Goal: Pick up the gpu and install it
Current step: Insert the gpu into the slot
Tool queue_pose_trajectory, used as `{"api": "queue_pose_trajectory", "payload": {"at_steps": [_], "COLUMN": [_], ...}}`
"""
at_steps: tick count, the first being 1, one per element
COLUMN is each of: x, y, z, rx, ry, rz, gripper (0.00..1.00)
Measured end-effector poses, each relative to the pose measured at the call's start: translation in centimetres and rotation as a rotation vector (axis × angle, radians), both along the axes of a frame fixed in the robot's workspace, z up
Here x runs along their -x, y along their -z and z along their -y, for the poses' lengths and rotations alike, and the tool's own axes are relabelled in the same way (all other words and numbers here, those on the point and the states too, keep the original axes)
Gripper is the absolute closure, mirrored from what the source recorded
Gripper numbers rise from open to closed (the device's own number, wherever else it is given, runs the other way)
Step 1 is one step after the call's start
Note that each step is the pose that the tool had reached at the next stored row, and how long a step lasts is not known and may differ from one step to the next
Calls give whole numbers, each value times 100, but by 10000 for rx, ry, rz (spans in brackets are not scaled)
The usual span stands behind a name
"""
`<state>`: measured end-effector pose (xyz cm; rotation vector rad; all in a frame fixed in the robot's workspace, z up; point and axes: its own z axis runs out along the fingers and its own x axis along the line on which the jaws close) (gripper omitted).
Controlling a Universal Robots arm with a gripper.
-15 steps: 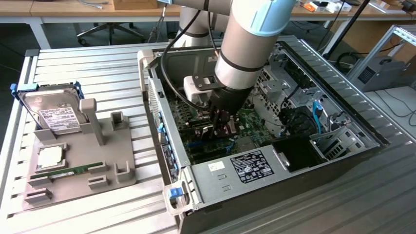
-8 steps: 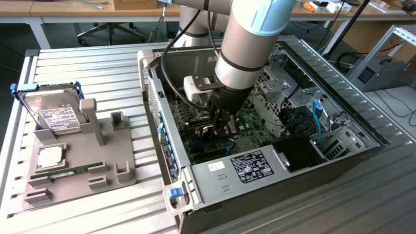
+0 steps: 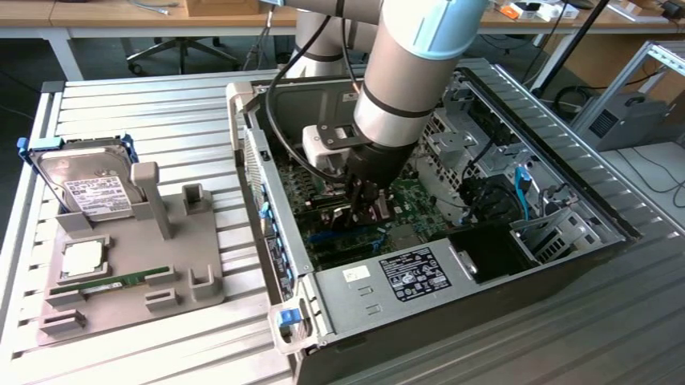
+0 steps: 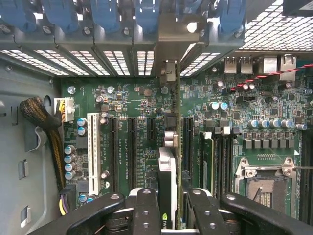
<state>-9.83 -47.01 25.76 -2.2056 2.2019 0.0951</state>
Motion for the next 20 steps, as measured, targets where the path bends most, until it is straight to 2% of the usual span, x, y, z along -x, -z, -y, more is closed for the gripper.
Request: {"api": "queue_pose_trajectory", "payload": {"at_steps": [16, 20], "x": [0, 2], "y": [46, 94], "z": [0, 0], "rx": [0, 1], "ry": [-1, -1], "rz": [0, 34], "gripper": [73, 73]}}
